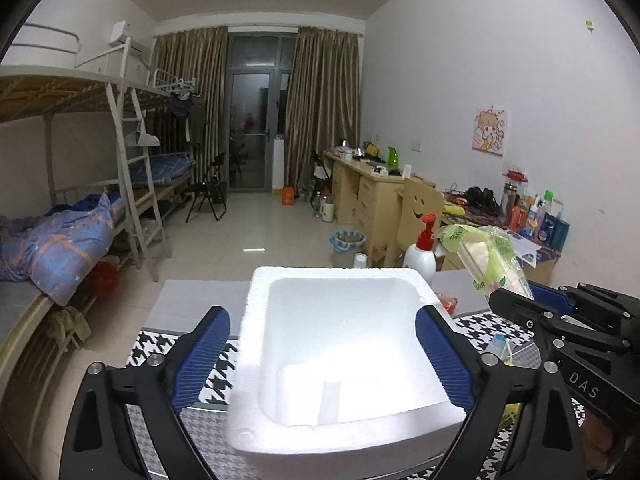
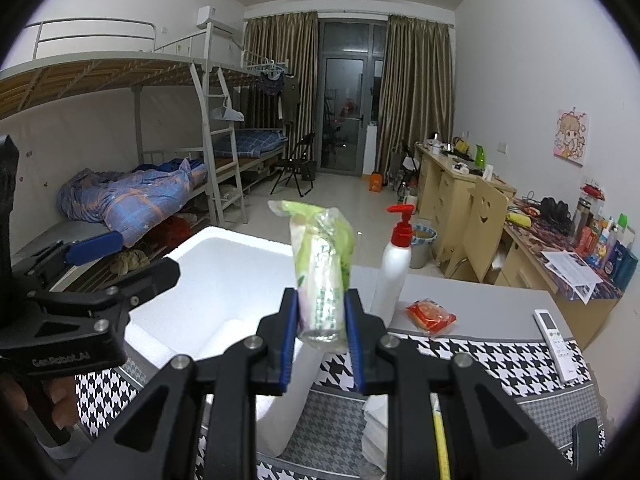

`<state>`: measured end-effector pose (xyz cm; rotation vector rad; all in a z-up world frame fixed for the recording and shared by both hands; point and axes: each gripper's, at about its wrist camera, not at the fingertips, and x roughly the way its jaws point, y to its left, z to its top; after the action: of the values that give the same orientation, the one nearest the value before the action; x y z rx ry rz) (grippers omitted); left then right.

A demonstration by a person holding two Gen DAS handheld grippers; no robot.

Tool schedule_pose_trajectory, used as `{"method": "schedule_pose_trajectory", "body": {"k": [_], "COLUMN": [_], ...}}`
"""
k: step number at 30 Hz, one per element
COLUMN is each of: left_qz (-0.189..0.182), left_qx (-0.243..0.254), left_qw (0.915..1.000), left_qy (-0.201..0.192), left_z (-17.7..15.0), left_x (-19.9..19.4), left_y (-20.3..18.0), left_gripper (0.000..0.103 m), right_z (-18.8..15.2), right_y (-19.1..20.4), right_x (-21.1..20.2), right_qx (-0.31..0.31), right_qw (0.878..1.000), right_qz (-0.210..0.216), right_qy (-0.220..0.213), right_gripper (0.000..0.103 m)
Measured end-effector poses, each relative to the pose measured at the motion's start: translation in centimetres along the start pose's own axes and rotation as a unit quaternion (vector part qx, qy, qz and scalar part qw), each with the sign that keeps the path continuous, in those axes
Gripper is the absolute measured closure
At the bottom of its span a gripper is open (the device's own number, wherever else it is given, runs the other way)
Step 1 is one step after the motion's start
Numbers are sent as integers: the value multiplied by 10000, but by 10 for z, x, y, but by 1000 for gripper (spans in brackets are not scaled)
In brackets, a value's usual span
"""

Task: Organize soft objects
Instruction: 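Lower the green packet into the foam box and open the right gripper, then withdraw the right gripper from the foam box back over the table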

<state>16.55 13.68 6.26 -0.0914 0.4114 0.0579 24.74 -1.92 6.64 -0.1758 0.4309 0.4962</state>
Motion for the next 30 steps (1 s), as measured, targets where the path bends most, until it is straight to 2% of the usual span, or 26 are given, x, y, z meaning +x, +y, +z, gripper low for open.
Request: {"method": "schedule_pose_trajectory", "body": {"k": [8, 15, 24, 25, 28, 30], "left_qz": [231, 317, 774, 796, 876, 916], "left_qx": [-147, -128, -207, -221, -250, -258], "left_qw": [9996, 9993, 9966, 9964, 9956, 9952], "left_qy": [-81, -137, -216, -212, -224, -249], "left_z": [0, -1, -7, -8, -9, -10], "left_x": [-9, -13, -18, -19, -19, -20], "left_y": [14, 20, 33, 35, 40, 42], "left_gripper": [2, 2, 1, 1, 1, 1], "right_z": [1, 4, 6, 6, 7, 7], "right_y": [8, 20, 28, 28, 31, 32], "right_x": [4, 11, 27, 28, 31, 28], "right_qx": [-41, -135, -86, -63, -56, -84], "right_qw": [9997, 9993, 9981, 9979, 9979, 9982], "right_qz": [222, 338, 567, 586, 583, 564], "right_qy": [-12, 35, 235, 252, 259, 171], "right_gripper": [76, 76, 68, 66, 48, 45]}}
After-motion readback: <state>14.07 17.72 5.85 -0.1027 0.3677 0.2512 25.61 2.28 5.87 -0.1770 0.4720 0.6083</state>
